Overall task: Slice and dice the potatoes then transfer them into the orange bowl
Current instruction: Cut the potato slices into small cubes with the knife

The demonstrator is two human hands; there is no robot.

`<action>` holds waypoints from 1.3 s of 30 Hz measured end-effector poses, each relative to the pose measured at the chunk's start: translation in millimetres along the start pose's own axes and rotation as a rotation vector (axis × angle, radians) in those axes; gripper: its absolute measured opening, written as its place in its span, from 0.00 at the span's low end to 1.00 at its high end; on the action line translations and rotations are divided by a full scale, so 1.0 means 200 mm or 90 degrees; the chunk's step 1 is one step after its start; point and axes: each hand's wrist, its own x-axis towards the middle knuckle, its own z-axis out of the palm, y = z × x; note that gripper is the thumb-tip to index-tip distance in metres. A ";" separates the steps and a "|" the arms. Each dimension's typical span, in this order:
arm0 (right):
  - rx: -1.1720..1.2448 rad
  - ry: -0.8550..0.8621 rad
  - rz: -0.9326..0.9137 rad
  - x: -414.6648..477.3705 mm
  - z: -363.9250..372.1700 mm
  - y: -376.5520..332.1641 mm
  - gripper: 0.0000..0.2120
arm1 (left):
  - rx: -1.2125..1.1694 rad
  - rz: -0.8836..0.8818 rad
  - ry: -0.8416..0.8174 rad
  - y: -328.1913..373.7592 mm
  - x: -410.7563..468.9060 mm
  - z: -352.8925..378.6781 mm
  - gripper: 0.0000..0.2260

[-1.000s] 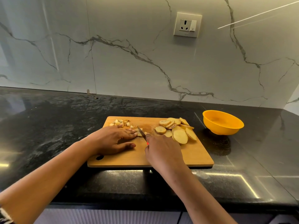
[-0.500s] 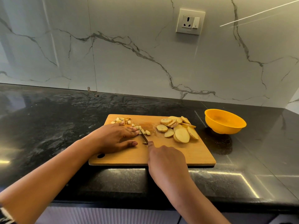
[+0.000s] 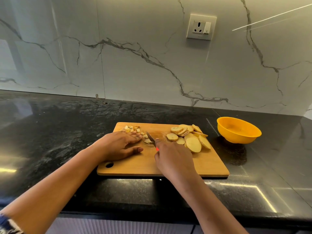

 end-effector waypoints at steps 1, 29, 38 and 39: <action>0.000 -0.006 0.001 0.01 0.02 0.00 0.19 | -0.007 0.000 -0.002 0.00 0.00 0.00 0.51; 0.041 -0.068 -0.033 -0.19 -0.17 0.14 0.20 | -0.049 -0.024 0.069 0.02 -0.01 -0.03 0.20; 0.311 -0.085 0.030 0.21 -0.06 0.15 0.16 | 0.001 0.002 0.417 0.01 -0.04 -0.02 0.19; 0.379 -0.104 0.050 0.22 -0.05 0.15 0.16 | -0.019 -0.016 0.436 0.02 -0.04 -0.02 0.17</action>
